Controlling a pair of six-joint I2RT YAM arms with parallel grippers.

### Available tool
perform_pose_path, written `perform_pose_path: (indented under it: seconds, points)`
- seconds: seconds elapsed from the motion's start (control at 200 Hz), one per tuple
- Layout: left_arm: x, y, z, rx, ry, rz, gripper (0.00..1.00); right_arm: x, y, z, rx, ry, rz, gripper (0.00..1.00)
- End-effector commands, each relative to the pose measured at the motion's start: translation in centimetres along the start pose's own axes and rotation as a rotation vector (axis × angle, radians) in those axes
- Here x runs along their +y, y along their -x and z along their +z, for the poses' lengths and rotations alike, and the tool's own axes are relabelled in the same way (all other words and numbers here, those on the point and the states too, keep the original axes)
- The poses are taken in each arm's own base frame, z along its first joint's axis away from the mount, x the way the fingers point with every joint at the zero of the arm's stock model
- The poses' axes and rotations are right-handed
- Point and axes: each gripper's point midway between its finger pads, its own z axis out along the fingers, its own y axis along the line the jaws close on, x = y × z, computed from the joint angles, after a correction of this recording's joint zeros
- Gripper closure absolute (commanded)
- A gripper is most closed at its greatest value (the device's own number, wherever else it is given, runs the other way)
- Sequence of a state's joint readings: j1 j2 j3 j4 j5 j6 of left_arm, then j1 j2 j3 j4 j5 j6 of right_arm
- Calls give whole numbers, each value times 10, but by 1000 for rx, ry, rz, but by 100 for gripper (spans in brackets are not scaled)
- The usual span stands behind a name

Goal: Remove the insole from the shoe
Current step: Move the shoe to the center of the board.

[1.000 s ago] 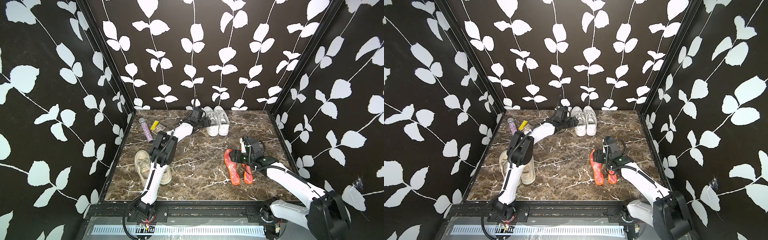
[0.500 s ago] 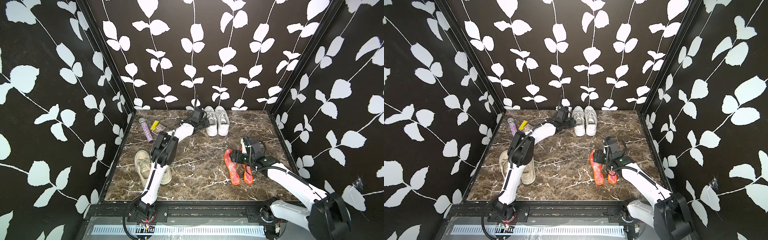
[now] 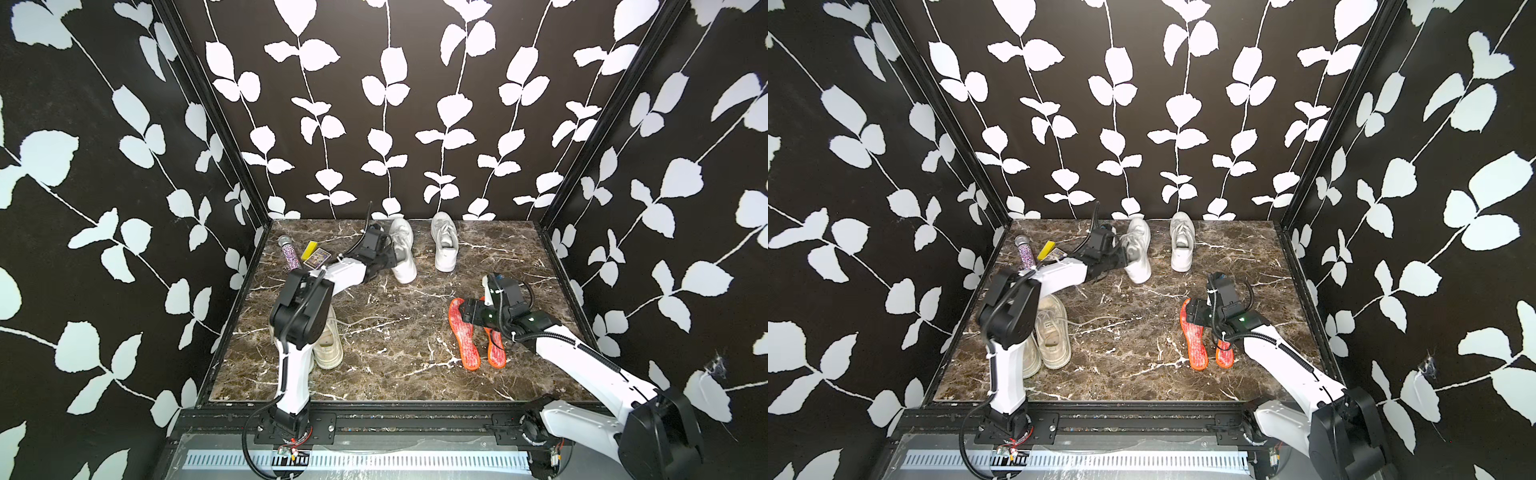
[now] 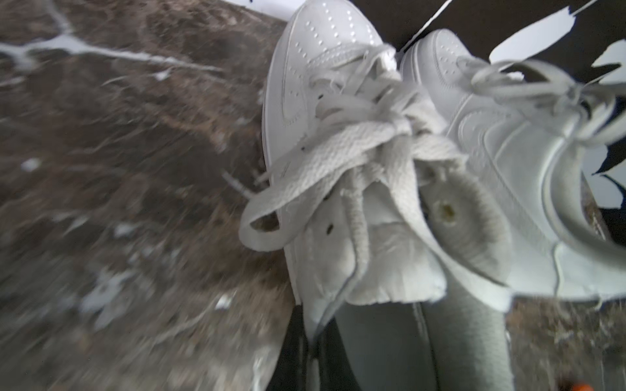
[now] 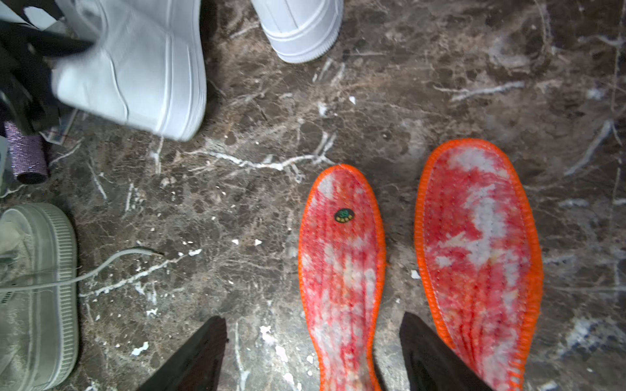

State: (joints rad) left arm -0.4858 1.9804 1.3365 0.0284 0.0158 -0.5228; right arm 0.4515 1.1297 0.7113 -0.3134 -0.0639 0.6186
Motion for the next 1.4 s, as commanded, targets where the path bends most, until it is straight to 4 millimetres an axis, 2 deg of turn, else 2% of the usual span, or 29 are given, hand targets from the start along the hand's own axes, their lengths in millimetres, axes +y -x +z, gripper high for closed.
perform_pose_path:
  seconds: [0.0,0.175,0.28,0.34,0.35,0.405,0.545,0.655,0.81,0.87,0.93,1.0,1.1,1.21,1.39]
  points:
    - [-10,9,-42,-67,-30,26,100,20,13,-2,-37,39,-20,21]
    - [-9,-51,-93,43,62,129,100,43,16,3,-39,78,-66,23]
    - [-12,-84,-122,80,66,163,100,64,18,6,-46,133,-108,25]
    - [-10,-96,-135,86,72,174,100,77,18,8,-44,168,-130,28]
    - [-16,-101,-138,92,63,189,100,79,18,9,-42,173,-134,28]
    - [-18,-113,-150,102,68,203,100,92,19,10,-42,200,-158,31]
    - [-26,-136,-167,103,47,182,100,119,17,16,-24,246,-200,40]
    - [-31,-149,-170,91,18,136,100,135,11,20,-3,273,-222,48]
    - [-43,-163,-163,113,-40,115,100,152,-2,23,28,301,-244,56]
    - [-46,-169,-159,126,-63,106,89,158,-7,23,41,307,-255,59]
    - [-51,-172,-156,139,-93,112,83,165,-12,21,57,312,-271,62]
    - [-52,-174,-156,152,-96,131,80,171,-17,17,76,307,-287,68]
    - [-49,-176,-157,146,-97,136,76,182,-20,7,79,310,-315,71]
    - [-48,-176,-157,131,-106,135,71,182,-24,8,85,262,-344,72]
    - [-50,-180,-155,136,-128,122,71,186,-31,17,111,239,-361,75]
